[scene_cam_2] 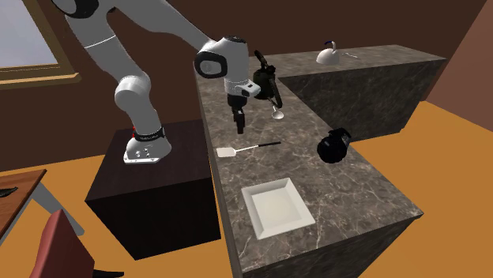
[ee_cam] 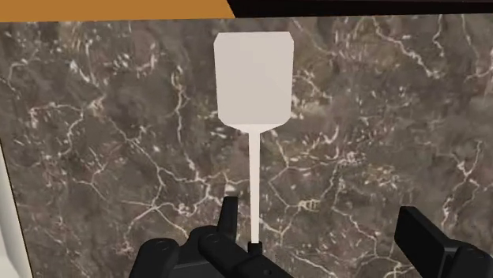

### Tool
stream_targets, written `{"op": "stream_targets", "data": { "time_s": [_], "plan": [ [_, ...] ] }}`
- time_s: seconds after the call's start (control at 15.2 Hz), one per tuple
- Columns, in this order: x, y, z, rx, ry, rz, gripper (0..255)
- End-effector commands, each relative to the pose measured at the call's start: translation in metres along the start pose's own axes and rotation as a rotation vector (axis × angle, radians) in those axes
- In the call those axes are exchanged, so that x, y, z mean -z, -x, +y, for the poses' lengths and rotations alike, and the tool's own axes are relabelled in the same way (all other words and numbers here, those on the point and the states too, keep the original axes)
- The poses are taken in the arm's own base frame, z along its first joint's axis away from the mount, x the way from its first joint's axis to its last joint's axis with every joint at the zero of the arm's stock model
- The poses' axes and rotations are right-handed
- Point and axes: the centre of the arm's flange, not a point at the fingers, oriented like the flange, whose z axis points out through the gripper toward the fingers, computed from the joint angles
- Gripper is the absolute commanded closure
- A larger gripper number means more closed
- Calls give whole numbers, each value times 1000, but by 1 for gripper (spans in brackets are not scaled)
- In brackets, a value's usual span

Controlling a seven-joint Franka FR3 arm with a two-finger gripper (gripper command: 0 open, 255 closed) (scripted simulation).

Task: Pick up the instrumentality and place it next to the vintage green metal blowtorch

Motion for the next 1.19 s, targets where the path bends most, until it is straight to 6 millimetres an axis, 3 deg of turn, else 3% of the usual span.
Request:
{"op": "stream_targets", "data": {
  "time_s": [0.0,0.26,0.73,1.12],
  "plan": [
    [-18,-10,11,19,1,24,0],
    [-47,-35,32,51,-3,60,0],
    [-84,-37,32,51,-3,60,0],
    [-87,-38,32,51,-3,60,0]
  ]
}}
